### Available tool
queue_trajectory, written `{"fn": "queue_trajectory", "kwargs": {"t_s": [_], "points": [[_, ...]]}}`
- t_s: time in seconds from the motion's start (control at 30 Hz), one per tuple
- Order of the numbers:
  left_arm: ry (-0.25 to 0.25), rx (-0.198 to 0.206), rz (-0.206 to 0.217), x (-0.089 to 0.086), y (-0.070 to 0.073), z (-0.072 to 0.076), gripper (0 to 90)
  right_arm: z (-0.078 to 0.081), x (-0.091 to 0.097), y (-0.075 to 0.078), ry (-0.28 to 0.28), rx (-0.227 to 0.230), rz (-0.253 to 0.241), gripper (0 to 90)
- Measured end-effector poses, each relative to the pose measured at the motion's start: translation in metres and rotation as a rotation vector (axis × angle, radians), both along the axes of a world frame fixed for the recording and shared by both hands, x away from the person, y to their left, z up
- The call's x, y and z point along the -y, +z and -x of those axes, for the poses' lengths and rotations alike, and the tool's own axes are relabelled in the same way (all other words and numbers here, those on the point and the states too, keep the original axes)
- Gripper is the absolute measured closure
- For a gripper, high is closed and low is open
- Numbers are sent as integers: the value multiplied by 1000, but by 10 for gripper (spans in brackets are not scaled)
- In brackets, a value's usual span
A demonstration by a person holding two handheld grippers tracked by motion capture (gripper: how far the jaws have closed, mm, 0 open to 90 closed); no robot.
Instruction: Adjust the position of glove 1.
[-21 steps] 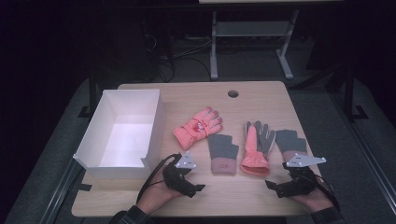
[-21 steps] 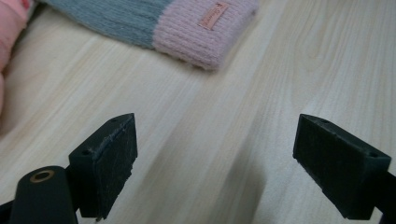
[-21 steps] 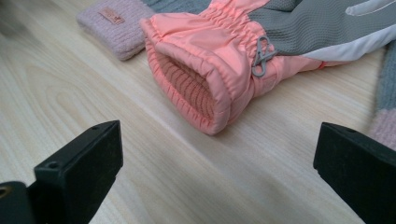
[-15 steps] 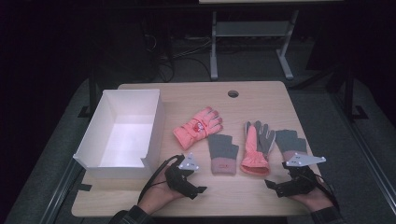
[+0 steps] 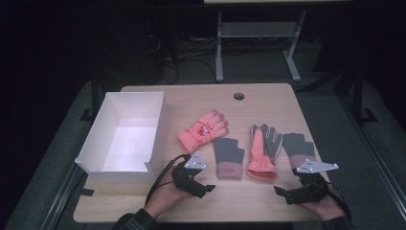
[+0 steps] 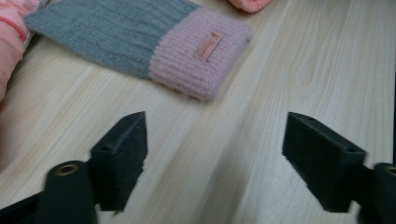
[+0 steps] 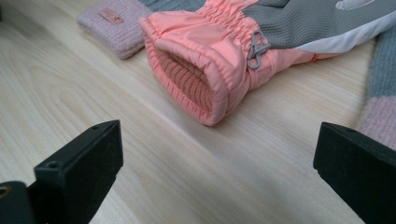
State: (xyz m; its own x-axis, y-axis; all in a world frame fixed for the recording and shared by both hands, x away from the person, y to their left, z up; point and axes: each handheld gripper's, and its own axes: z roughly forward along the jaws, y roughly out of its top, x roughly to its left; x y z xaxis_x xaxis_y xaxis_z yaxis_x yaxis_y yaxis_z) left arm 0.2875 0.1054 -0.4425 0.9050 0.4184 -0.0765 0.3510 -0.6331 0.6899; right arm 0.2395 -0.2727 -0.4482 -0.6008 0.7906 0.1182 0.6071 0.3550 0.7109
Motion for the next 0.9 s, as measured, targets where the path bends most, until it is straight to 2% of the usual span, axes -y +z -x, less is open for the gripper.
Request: {"fn": "queue_trajectory", "kwargs": {"t_s": [0.07, 0.17, 0.4, 0.47, 0.63, 0.67, 0.7, 0.9], "points": [[-5, 0, -15, 2, 2, -4, 278, 0, 0, 0, 0, -1, 4, 12], [-16, 7, -9, 7, 8, -8, 387, -1, 0, -1, -1, -3, 5, 12], [-34, 1, -8, 14, 16, -18, 807, -1, -1, 1, -2, -8, 0, 12], [-32, 7, -8, 16, 19, -22, 894, -2, -3, 1, 8, 0, 2, 12], [-17, 26, -4, 22, 24, -34, 896, -2, -5, 1, 12, -4, 9, 12], [-20, 32, -12, 25, 23, -43, 896, -2, -5, 1, 12, -4, 6, 12], [-20, 32, -12, 25, 23, -43, 896, -2, -5, 1, 12, -4, 6, 12], [-4, 10, -5, 41, 14, -66, 896, -3, -2, 0, 6, -11, 6, 12]]}}
